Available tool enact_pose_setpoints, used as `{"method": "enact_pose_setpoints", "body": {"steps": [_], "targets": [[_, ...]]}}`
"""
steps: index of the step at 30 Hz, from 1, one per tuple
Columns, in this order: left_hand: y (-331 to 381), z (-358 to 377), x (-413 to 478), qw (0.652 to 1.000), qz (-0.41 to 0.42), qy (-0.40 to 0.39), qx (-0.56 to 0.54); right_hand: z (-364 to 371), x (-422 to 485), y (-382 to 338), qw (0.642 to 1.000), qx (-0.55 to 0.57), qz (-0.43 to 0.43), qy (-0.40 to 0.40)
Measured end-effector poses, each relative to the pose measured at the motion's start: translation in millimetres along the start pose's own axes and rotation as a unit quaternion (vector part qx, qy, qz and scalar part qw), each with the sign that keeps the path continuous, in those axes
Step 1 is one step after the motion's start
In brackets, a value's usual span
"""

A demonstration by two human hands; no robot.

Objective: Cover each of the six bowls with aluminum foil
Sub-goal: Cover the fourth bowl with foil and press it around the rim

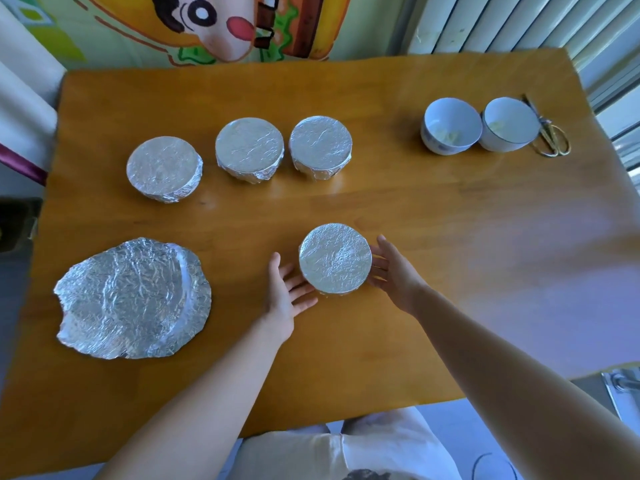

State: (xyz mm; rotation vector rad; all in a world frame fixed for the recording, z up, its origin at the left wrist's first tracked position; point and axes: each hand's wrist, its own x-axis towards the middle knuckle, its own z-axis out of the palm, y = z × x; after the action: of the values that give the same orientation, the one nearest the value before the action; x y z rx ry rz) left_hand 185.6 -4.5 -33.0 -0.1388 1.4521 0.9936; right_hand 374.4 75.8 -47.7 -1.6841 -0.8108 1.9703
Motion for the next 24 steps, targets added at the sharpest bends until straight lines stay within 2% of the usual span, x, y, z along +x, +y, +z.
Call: {"method": "enact_pose_setpoints", "body": {"steps": [6, 11, 24], "targets": [[-3.2, 89.0, 14.8, 0.998, -0.002, -0.024, -0.056, -65.9, 20.9, -32.9, 0.997, 0.075, 0.018, 0.023], [13.2, 165.4, 35.6, 0.996, 0.008, -0.016, -0.093, -105.6, 54.3, -77.2, 0.994, 0.104, 0.033, 0.000], [73.9, 244.3, 91.8, 0.979, 0.052, 0.030, -0.197, -109.7, 139.7, -154.9, 0.980, 0.182, 0.027, -0.073]]}}
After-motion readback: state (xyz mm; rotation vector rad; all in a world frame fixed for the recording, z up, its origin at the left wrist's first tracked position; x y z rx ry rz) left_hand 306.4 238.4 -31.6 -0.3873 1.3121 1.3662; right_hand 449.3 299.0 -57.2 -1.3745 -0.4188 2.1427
